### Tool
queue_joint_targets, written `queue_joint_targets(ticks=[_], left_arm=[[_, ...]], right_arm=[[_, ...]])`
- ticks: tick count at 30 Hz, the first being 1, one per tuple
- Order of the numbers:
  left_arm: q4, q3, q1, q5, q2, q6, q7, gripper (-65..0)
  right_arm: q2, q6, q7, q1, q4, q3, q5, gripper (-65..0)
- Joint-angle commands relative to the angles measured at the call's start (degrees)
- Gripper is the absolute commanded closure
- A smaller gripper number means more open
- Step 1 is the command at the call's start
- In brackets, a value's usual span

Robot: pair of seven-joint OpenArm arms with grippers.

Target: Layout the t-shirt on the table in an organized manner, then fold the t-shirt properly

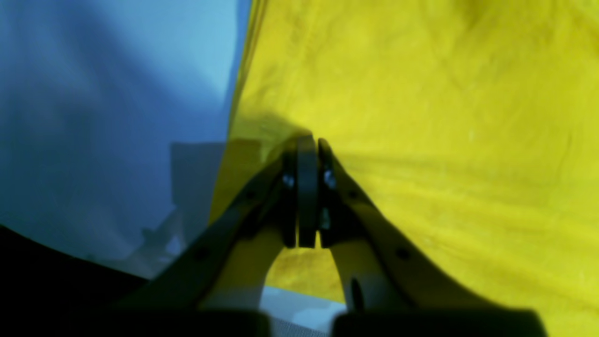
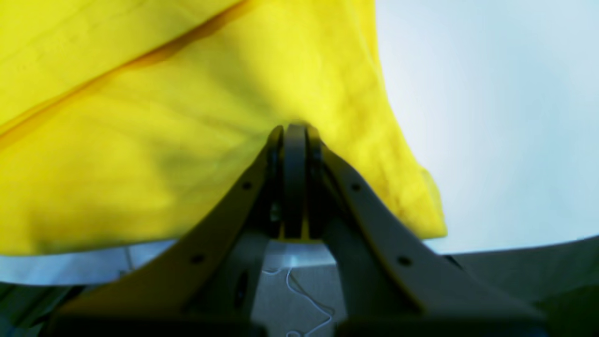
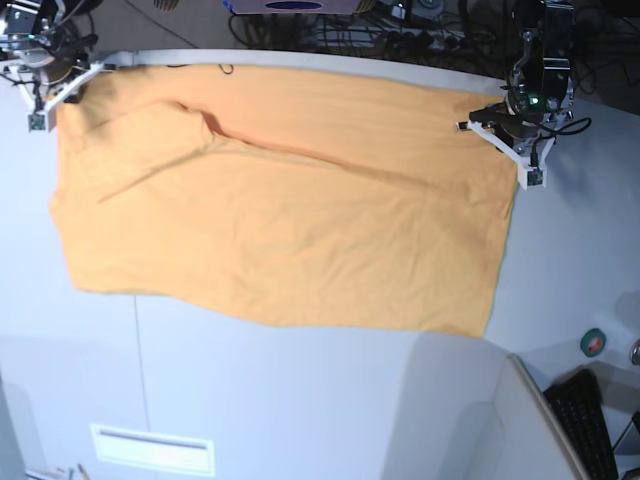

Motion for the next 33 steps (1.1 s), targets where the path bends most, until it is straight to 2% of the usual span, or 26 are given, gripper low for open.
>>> queue_joint_targets(ticks=[1,8,12,14,18,22,26,27,28,30,33], left_arm=[[0.43,-0.19,0.21,0.35,-0.43,0.23,2.2,0.0],[7.2,-0.37,0.03,0.08,-0.43,0.23,3.52,0.0],[10.36,-5.99,-1.99,-0.01,0.71,-0.04,9.58,0.0],[12.03,-9.42,-2.34,-0.01,1.15,-0.13,10.2,0.0],[13.97,-14.08,-2.43,-0.01,1.33,-0.13,10.2,0.0],[14.23,-17.51,-2.43,-0.09,1.51,-0.83,9.94,0.0],[13.53,-22.08,-2.43,-0.09,2.21,-6.46,9.94,0.0],[13.44,-23.57,-2.43,-0.09,2.74,-7.42,9.94,0.0],[13.26,-24.98,-2.43,-0.09,3.0,-8.57,9.94,0.0],[13.09,-27.0,-2.43,-0.09,3.09,-10.41,9.94,0.0],[11.95,-28.67,-2.43,-0.09,3.09,-11.91,9.94,0.0]], right_arm=[[0.42,-0.99,-3.39,-1.18,1.08,0.54,-2.4,0.0],[0.42,-0.99,-3.57,-0.03,7.59,0.1,-2.4,0.0],[0.51,-0.99,-3.57,3.4,9.52,0.54,-2.4,0.0],[0.86,-0.99,-3.57,5.68,10.93,0.54,-2.4,0.0],[2.18,-0.81,-3.57,15.18,8.82,0.54,-2.4,0.0],[3.94,-0.81,-3.57,27.04,-1.64,0.54,-2.31,0.0],[7.19,-0.73,-3.3,37.33,-16.06,0.54,-2.14,-32.3],[8.07,-0.02,-3.22,39.7,-19.75,0.54,-0.99,-37.8],[9.56,1.82,-3.22,41.55,-23.36,0.54,1.29,-39.6],[12.29,4.81,-1.99,43.84,-29.6,0.54,7.45,-36.8],[15.63,5.43,4.7,45.24,-38.3,0.27,15.01,-32.6]])
